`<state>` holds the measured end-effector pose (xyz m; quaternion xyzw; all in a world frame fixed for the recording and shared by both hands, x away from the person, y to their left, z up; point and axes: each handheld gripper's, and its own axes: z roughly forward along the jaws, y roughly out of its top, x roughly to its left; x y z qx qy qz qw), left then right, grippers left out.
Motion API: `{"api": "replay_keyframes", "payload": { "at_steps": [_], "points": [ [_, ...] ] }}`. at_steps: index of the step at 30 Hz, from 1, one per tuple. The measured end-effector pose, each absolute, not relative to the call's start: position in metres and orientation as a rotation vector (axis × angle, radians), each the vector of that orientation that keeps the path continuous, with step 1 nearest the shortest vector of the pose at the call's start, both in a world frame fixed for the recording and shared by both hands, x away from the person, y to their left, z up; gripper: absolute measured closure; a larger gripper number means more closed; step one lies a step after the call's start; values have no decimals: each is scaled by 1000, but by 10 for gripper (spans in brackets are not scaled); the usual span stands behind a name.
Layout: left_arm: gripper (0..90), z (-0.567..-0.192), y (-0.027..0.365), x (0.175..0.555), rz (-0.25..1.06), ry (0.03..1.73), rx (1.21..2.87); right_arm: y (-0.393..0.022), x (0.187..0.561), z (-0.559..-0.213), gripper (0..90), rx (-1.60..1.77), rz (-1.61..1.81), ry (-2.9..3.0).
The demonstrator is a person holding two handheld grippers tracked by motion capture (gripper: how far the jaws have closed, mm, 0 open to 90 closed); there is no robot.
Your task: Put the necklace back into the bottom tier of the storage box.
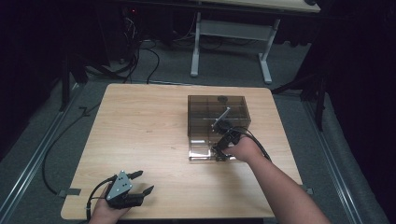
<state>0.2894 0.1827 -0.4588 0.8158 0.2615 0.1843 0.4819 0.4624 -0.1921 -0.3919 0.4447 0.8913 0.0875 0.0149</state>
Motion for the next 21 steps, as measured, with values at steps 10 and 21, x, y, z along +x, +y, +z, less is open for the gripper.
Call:
{"api": "replay_keyframes", "payload": {
  "at_steps": [10,21],
  "points": [
    [311,-459,182,289,451,638,1990,-223,450,-370,642,1445,280,2713],
    [311,-459,182,289,453,637,1994,-234,447,-390,850,1498,273,2724]
  ]
}}
